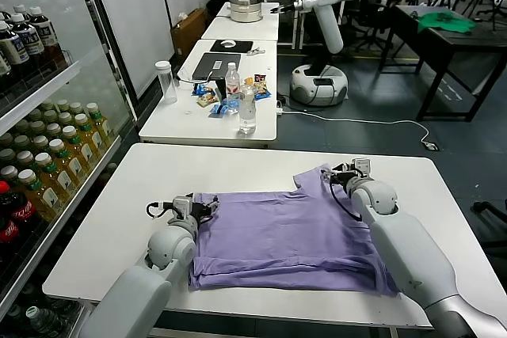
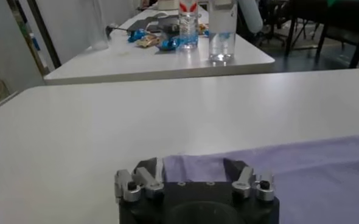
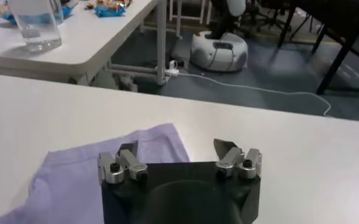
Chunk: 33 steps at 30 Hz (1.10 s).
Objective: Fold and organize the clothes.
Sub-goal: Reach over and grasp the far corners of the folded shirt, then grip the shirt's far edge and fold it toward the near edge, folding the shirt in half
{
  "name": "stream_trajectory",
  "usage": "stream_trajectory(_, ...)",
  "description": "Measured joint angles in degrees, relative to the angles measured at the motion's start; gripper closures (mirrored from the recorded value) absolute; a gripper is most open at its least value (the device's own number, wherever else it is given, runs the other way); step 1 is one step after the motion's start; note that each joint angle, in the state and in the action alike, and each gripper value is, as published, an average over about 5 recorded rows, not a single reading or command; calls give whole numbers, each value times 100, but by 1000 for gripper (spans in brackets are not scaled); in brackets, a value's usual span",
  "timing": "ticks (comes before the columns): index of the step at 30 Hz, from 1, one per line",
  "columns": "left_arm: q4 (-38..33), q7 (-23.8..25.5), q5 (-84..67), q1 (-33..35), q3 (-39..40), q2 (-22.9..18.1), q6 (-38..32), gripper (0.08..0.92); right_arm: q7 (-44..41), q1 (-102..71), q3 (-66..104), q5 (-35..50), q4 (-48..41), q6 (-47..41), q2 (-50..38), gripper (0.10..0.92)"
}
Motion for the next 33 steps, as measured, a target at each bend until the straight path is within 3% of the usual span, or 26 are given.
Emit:
stream_trajectory(19,-218,127,-237,278,-123,82,-277,894,-87,-159,6,347,268,-18,-127,898)
stream_trajectory(33,-1127,348,-604,812,-397,348,-795,913,51,-1202,875,607,2081,-21,-741,912)
